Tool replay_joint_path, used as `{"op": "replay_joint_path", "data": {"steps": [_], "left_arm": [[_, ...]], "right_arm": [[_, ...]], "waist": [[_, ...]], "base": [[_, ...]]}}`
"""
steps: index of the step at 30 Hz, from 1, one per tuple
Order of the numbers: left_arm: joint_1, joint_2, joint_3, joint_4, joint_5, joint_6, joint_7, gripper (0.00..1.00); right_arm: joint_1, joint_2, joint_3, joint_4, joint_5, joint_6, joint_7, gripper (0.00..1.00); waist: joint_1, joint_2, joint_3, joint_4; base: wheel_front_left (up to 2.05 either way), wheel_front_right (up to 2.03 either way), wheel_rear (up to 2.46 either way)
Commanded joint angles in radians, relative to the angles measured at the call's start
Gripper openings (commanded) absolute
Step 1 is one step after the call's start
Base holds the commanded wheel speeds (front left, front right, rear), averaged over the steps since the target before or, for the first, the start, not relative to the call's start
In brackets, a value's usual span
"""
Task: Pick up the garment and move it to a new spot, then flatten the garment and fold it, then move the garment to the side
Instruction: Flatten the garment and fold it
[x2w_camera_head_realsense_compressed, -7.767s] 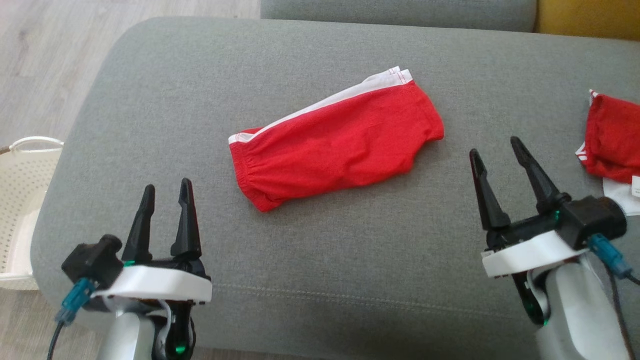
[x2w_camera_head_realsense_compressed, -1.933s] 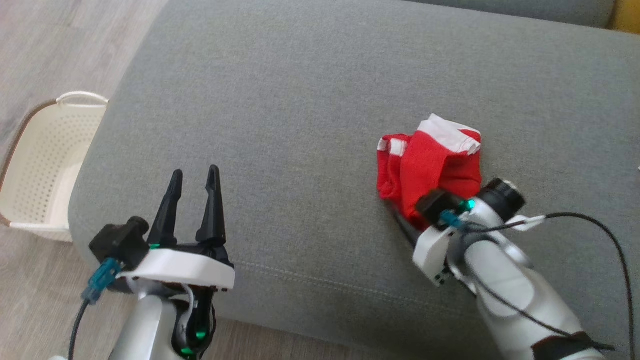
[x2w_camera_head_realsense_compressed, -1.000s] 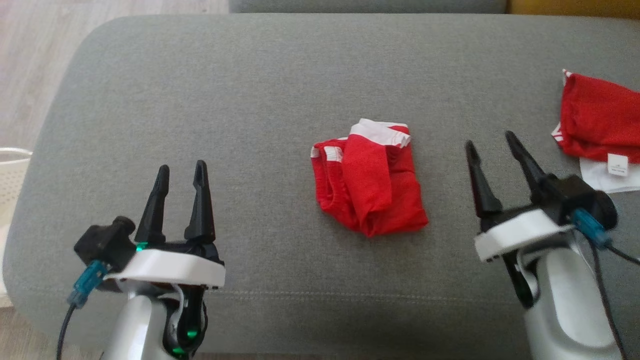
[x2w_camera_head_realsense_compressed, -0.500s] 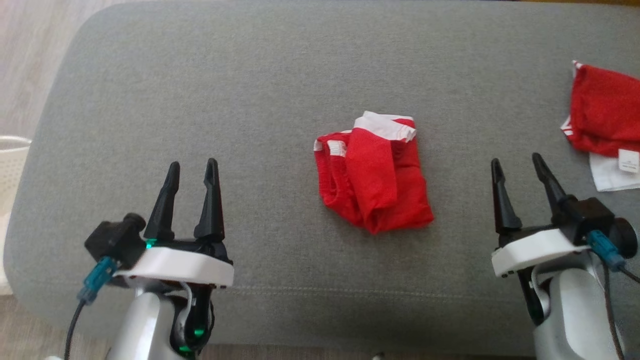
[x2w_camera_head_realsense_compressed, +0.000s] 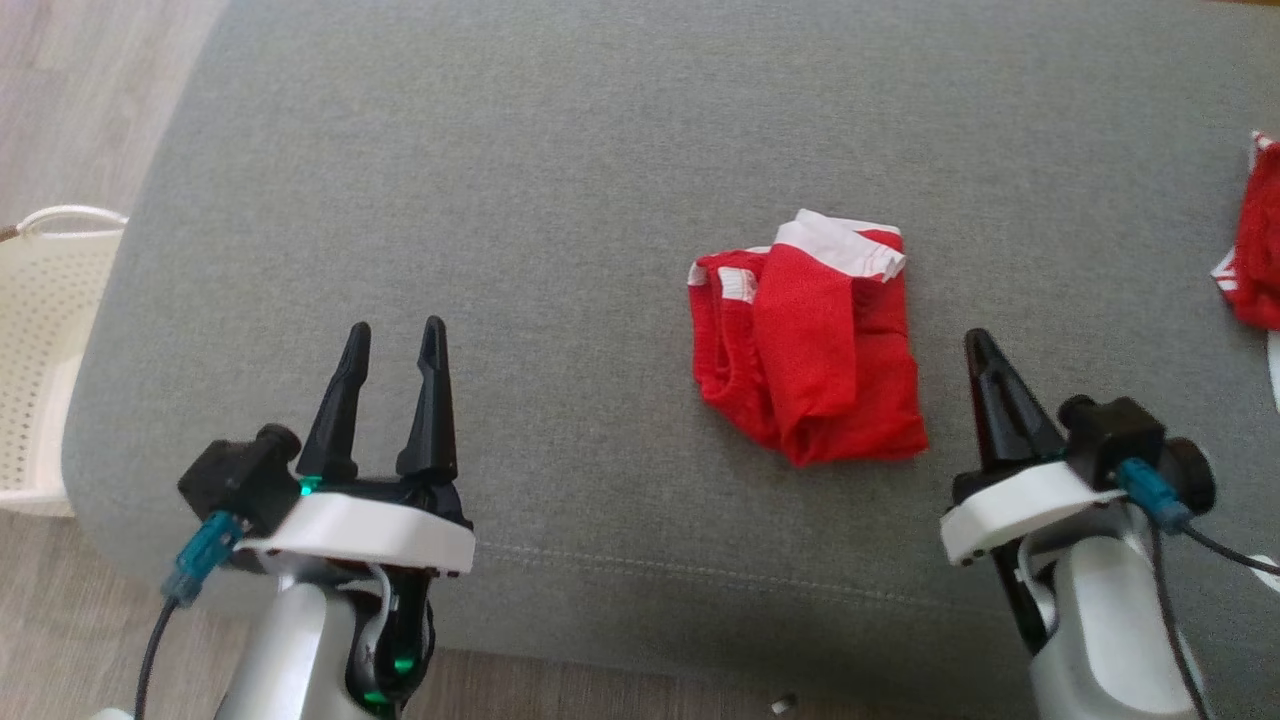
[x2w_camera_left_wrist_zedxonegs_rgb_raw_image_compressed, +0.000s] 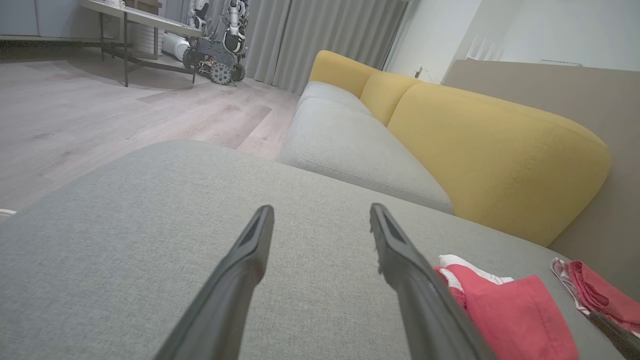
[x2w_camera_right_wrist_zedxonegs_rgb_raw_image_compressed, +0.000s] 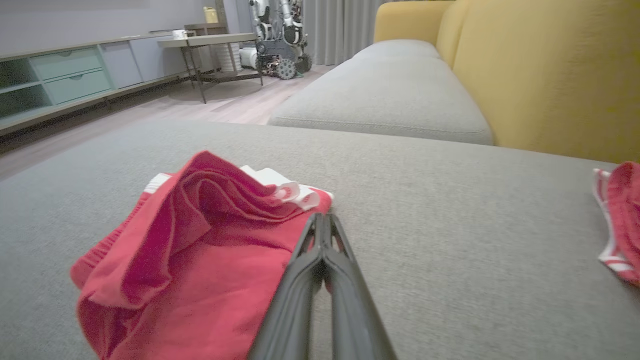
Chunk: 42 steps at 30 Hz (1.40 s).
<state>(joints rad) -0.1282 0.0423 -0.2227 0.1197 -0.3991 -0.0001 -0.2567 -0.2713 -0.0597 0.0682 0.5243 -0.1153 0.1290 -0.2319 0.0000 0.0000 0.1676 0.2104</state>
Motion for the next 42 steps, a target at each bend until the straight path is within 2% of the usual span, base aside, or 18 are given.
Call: {"op": "replay_joint_path", "data": {"steps": [1,14,21,32,42], "left_arm": [[-0.044,0.008,0.032,-0.029,0.0,-0.001,-0.005,1.0],[-0.045,0.008,0.028,-0.029,0.0,-0.002,-0.005,1.0],[-0.054,0.008,0.012,-0.033,-0.011,0.003,-0.005,1.0],[-0.058,0.008,-0.013,-0.032,-0.038,0.016,-0.005,1.0],[-0.042,0.008,-0.005,-0.029,-0.046,0.023,-0.005,1.0]], "right_arm": [[-0.033,0.008,0.036,-0.017,0.015,0.002,-0.013,0.0],[-0.103,0.009,0.093,0.131,0.041,0.002,-0.011,0.0],[-0.162,0.007,0.075,0.211,0.052,0.002,-0.005,0.0],[-0.251,-0.031,0.092,0.336,0.094,0.002,0.044,0.0],[-0.328,-0.027,0.114,0.34,0.103,0.002,0.014,0.0]], "waist": [[0.0,0.0,0.001,0.008],[0.0,0.0,0.015,0.047],[0.0,0.0,0.034,0.077],[0.0,0.0,0.055,0.146],[0.0,0.0,0.035,0.185]], "base": [[0.0,0.0,0.0],[0.0,0.0,0.0],[0.0,0.0,0.0],[0.0,0.0,0.0],[0.0,0.0,0.0]]}}
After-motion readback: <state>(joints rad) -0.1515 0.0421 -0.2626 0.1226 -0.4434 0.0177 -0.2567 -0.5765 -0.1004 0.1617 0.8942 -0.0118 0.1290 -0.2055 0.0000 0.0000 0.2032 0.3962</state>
